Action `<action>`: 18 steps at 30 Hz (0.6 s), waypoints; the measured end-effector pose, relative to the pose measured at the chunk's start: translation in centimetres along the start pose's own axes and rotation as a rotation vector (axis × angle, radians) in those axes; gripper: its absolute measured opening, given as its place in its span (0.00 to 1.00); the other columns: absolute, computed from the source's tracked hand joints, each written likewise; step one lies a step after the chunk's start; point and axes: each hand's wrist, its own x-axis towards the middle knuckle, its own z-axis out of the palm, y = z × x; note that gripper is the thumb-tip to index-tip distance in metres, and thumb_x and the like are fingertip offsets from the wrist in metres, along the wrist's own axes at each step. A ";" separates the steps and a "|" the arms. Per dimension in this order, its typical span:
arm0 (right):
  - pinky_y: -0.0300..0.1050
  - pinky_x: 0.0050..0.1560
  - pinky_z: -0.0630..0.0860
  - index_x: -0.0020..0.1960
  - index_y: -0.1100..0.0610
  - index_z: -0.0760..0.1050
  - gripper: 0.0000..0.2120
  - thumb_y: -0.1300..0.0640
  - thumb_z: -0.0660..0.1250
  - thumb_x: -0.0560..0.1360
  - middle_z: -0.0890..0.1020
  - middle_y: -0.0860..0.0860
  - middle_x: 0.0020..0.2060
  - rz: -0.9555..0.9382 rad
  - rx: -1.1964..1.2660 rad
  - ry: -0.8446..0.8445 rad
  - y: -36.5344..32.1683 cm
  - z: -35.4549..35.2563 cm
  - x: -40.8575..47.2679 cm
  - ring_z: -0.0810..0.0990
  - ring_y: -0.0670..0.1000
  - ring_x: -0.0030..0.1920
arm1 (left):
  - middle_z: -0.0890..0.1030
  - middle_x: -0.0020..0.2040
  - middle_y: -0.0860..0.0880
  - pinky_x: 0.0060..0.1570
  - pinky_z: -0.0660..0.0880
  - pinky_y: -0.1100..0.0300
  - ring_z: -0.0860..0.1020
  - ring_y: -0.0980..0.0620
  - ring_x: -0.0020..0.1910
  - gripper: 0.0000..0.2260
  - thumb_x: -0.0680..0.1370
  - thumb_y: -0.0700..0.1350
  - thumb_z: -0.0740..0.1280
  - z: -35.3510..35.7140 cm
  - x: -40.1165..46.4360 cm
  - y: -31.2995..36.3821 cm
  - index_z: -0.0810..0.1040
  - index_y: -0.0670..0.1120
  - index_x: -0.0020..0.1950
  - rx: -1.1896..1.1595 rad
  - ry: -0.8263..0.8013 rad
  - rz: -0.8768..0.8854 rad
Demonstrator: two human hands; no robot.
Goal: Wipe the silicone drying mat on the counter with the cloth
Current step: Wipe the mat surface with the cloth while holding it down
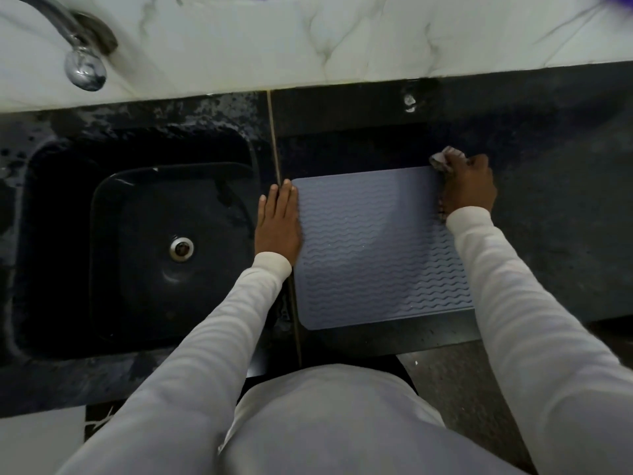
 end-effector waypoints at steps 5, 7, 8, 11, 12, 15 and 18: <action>0.53 0.48 0.75 0.68 0.50 0.68 0.18 0.52 0.61 0.78 0.73 0.60 0.57 -0.227 0.202 -0.005 -11.1 0.1 -5.2 0.77 0.63 0.51 | 0.51 0.81 0.47 0.78 0.40 0.50 0.47 0.46 0.80 0.24 0.84 0.43 0.50 -0.3 -0.2 0.0 0.51 0.44 0.81 -0.043 -0.010 0.003; 0.54 0.54 0.73 0.68 0.51 0.68 0.19 0.50 0.61 0.78 0.74 0.59 0.59 -0.305 0.188 -0.079 -15.9 1.9 -8.9 0.75 0.61 0.56 | 0.52 0.81 0.47 0.77 0.38 0.51 0.48 0.47 0.80 0.25 0.84 0.44 0.52 -0.4 -0.4 -0.1 0.52 0.44 0.80 -0.055 -0.009 0.000; 0.56 0.58 0.71 0.69 0.52 0.69 0.20 0.48 0.60 0.79 0.73 0.60 0.62 -0.341 0.144 -0.098 -17.8 3.3 -10.7 0.73 0.61 0.60 | 0.52 0.81 0.47 0.77 0.38 0.52 0.48 0.47 0.80 0.25 0.84 0.46 0.53 -0.4 -0.4 -0.3 0.52 0.44 0.80 -0.050 -0.012 0.002; 0.61 0.61 0.69 0.70 0.50 0.69 0.21 0.48 0.58 0.78 0.70 0.60 0.68 -0.356 0.024 -0.051 -19.7 7.2 -14.3 0.69 0.65 0.64 | 0.52 0.81 0.46 0.77 0.39 0.50 0.49 0.47 0.80 0.27 0.83 0.50 0.55 -0.3 -0.7 -0.3 0.51 0.45 0.81 0.002 -0.021 0.016; 0.61 0.59 0.72 0.70 0.49 0.70 0.21 0.49 0.58 0.78 0.71 0.59 0.68 -0.341 0.011 -0.022 -19.4 7.9 -14.5 0.71 0.65 0.63 | 0.52 0.81 0.46 0.77 0.39 0.49 0.49 0.47 0.80 0.27 0.83 0.49 0.55 -0.3 -0.7 -0.2 0.51 0.45 0.81 0.006 -0.025 0.017; 0.58 0.51 0.74 0.69 0.49 0.70 0.21 0.53 0.59 0.76 0.72 0.58 0.66 -0.375 -0.090 0.040 -18.6 8.0 -14.0 0.73 0.63 0.58 | 0.52 0.81 0.45 0.77 0.40 0.49 0.49 0.47 0.80 0.26 0.83 0.46 0.54 -0.1 -0.6 -0.1 0.51 0.44 0.81 0.014 -0.023 0.002; 0.58 0.49 0.75 0.69 0.50 0.70 0.21 0.55 0.60 0.76 0.72 0.59 0.66 -0.386 -0.117 0.026 -18.8 7.7 -13.9 0.73 0.63 0.58 | 0.52 0.81 0.46 0.78 0.41 0.48 0.49 0.47 0.80 0.27 0.83 0.45 0.55 -0.1 -0.6 -0.1 0.51 0.44 0.81 0.041 -0.027 -0.002</action>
